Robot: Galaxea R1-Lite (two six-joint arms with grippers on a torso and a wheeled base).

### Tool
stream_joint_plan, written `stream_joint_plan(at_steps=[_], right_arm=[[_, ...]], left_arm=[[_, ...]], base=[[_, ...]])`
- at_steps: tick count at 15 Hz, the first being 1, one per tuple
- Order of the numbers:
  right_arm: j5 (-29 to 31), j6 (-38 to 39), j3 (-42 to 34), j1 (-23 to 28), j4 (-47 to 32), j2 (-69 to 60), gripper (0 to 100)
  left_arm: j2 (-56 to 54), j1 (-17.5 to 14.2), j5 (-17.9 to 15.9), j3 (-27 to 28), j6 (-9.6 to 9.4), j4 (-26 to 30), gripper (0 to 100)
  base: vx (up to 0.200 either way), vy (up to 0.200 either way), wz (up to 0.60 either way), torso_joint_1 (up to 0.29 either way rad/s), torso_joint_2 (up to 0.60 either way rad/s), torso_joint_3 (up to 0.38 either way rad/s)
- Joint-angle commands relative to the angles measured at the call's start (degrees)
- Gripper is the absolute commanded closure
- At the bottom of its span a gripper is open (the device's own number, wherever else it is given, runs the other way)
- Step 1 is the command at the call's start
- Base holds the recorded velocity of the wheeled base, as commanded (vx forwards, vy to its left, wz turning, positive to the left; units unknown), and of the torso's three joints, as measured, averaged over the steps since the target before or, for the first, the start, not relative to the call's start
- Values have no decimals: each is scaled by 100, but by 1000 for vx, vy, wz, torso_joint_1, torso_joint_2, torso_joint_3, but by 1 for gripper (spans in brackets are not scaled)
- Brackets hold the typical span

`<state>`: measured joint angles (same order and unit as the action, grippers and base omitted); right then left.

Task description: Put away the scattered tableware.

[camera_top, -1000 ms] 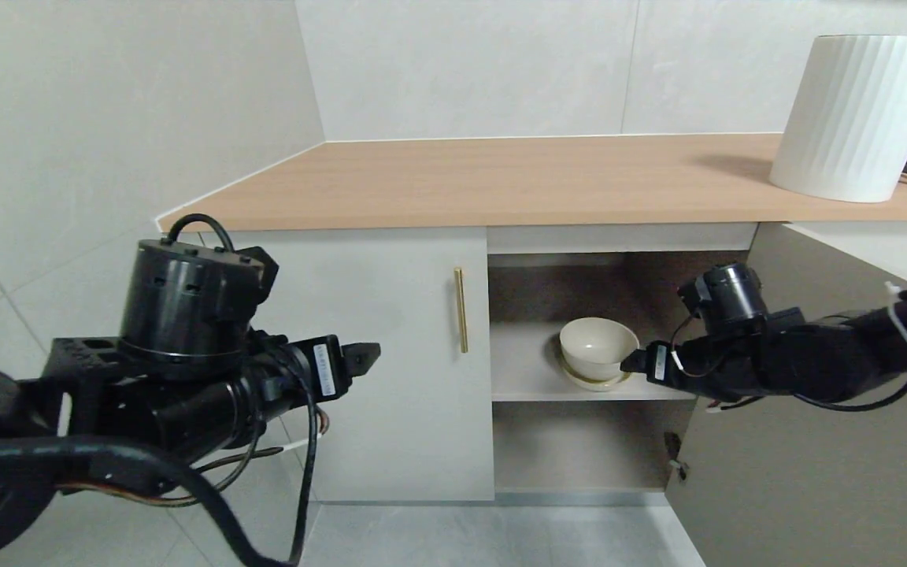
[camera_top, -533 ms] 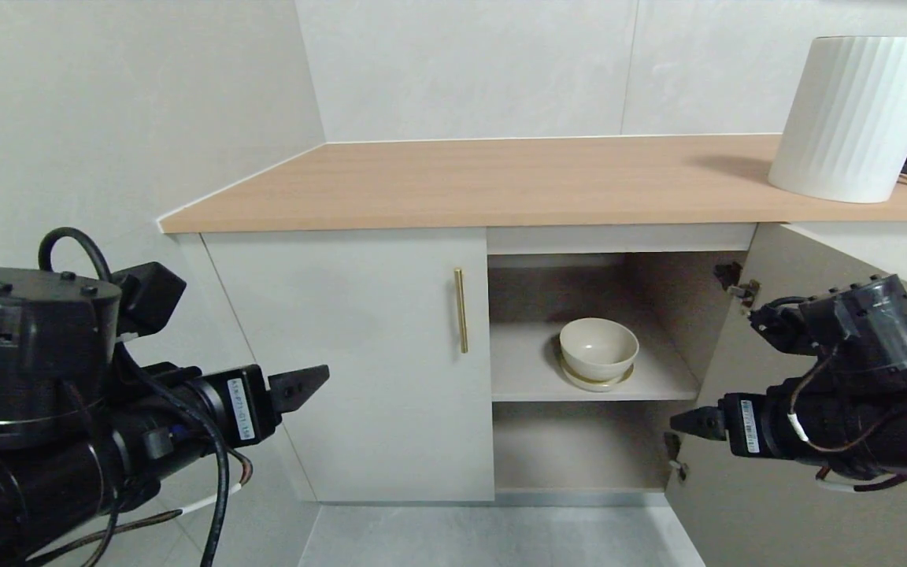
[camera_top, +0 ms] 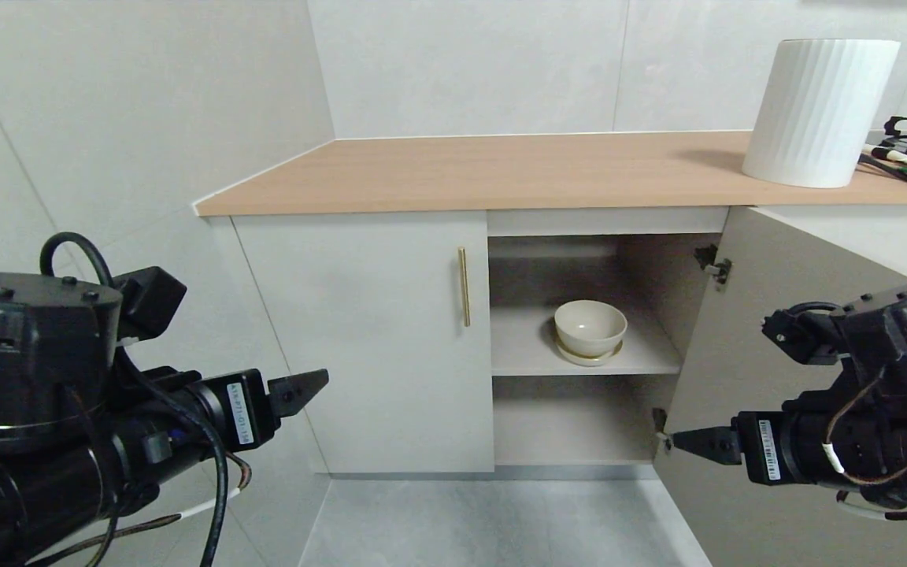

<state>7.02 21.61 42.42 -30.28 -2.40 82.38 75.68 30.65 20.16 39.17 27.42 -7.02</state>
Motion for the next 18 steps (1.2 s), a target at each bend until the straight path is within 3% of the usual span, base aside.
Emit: stream_joint_plan(at_steps=[1,7,18], right_arm=[[1,1,-6,-4,3,23,0],[45,1,-15,-4,12,41,0],[229,36,-155,5,38,-91,0]], left_arm=[[52,3,-4,-6,1,-1,0],[52,3,-4,-23,1,-1,0],[61,3,5,-67,1,-10,0]], base=[[-200,0,0,2,2,7],[-200,0,0,2,2,4],[0,0,0,0,0,0]])
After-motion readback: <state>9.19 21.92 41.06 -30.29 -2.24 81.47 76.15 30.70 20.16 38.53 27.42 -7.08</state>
